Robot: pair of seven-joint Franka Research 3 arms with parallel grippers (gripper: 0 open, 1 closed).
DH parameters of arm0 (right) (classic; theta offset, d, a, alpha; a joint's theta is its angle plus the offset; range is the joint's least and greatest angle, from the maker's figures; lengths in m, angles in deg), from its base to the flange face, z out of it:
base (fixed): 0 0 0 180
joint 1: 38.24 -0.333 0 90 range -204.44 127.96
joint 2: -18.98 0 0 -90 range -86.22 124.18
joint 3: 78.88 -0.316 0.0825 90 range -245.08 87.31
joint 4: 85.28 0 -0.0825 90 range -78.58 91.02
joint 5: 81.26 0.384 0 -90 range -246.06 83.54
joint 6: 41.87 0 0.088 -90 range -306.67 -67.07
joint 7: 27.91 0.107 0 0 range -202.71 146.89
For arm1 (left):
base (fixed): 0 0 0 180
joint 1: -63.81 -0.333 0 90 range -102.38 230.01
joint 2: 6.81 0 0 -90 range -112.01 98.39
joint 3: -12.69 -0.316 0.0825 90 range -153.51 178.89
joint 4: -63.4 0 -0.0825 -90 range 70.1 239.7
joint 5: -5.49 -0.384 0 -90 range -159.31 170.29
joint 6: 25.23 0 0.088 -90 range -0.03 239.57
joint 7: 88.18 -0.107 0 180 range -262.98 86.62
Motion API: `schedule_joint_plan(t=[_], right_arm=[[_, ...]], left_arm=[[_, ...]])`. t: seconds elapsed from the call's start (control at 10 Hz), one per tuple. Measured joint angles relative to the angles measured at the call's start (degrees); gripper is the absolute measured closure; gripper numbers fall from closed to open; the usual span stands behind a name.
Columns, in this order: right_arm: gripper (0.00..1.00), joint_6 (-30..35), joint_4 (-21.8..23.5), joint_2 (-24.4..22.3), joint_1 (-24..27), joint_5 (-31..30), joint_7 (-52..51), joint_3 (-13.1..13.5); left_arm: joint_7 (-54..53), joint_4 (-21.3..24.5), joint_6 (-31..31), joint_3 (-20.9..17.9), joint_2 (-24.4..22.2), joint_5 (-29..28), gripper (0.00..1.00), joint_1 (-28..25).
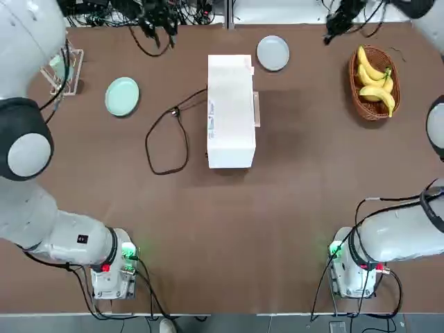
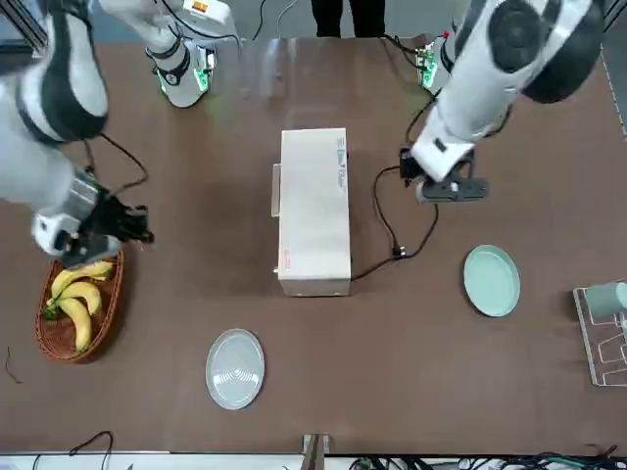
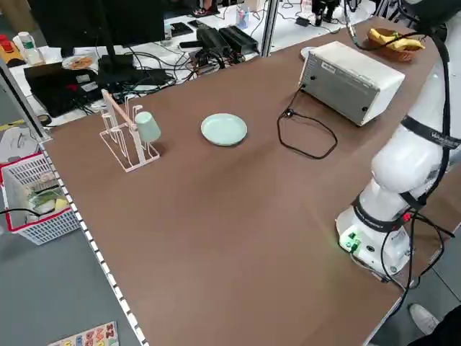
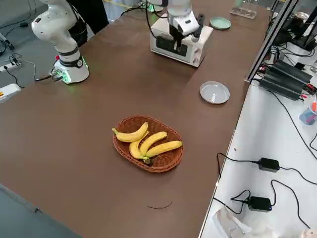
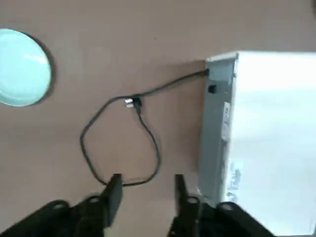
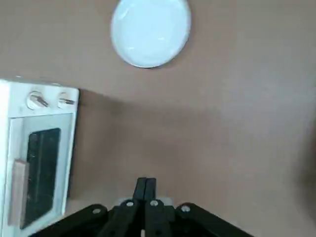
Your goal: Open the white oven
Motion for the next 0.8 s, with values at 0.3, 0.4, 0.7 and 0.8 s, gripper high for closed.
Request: schedule_joint_plan(t=[0.3, 0.4, 0.7, 0.8], right_arm=[[0.99, -10.33, 9.17, 0.24, -8.71, 11.83, -0.01, -0.16], [0.99, -13.12, 11.65, 0.23, -11.47, 14.36, 0.04, -0.18], [0.98, -15.65, 13.92, 0.09, -17.82, 19.45, 1.08, -0.12], [0.99, -15.76, 13.95, -0.11, -19.29, 19.89, 3.13, -0.12]], left_arm=[[8.52, 0.20, 4.21, 0.01, 4.56, -0.78, 0.82, 7.04], [11.47, 0.25, 5.29, 0.02, 5.77, -1.66, 0.88, 8.84], [21.55, 1.52, 9.64, 0.02, 10.34, -5.58, 0.94, 14.86], [24.19, 3.47, 12.67, 0.02, 10.94, -5.81, 0.95, 16.01]])
